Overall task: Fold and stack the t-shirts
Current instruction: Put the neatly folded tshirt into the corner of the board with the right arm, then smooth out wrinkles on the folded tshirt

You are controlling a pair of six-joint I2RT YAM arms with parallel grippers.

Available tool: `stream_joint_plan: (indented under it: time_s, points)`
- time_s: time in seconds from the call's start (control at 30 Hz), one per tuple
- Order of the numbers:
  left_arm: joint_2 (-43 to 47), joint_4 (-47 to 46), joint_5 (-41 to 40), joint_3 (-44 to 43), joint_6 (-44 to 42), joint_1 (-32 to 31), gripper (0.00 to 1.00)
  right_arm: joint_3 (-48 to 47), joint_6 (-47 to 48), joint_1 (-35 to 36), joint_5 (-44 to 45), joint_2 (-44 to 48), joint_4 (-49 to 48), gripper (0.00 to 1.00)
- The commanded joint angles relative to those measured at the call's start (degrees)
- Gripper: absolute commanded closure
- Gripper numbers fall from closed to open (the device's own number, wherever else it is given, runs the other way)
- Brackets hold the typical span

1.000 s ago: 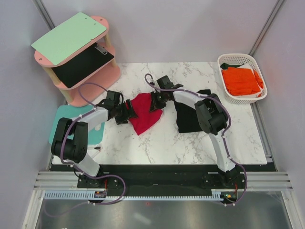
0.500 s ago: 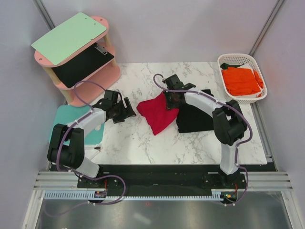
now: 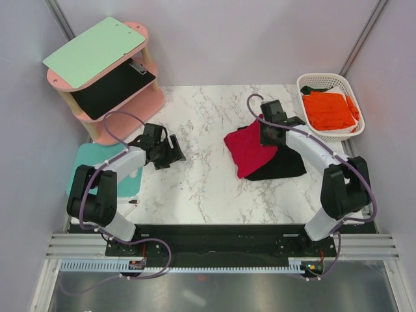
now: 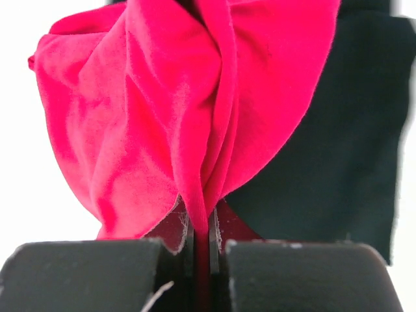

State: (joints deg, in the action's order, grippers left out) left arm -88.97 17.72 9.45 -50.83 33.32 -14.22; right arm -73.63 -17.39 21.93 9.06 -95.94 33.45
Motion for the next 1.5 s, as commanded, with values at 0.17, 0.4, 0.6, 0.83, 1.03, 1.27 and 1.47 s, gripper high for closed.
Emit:
stream_joint_plan:
  time_s: [0.17, 0.4, 0.6, 0.83, 1.03, 1.27, 1.47]
  points:
    - [-3.3, -0.2, 0.5, -2.5, -2.1, 0.2, 0.18, 6.1, -1.2, -9.0, 5.6, 10.0, -5.3, 1.00]
    - [-4.0, -0.1, 1.4, -3.0, -2.7, 0.2, 0.19, 10.0, -3.6, -15.0, 5.3, -0.5, -7.3, 0.99]
    - [-4.5, -0.1, 1.7, -3.1, -2.9, 0.2, 0.20, 12.9, -5.2, -16.1, 7.3, -5.0, -8.7, 0.96]
    - [-4.1, -1.5, 3.9, -3.3, -3.6, -0.6, 0.19, 16.2, -5.5, -16.3, 9.7, 3.5, -12.1, 0.02]
    - [-4.3, -5.1, 6.2, -7.7, -4.4, -7.2, 0.17, 20.5, -4.1, -16.3, 8.5, 21.4, -16.8, 0.02]
    - [-14.6, -7.4, 9.0, -23.8, -2.5, -16.9, 0.46, 22.0, -4.7, -16.3, -7.9, 19.3, -25.7, 0.56]
    - [-25.7, -21.3, 23.3, -32.3, 6.0, -18.1, 0.98, 26.9, -12.1, -16.7, -17.1, 12.4, -33.0, 1.00]
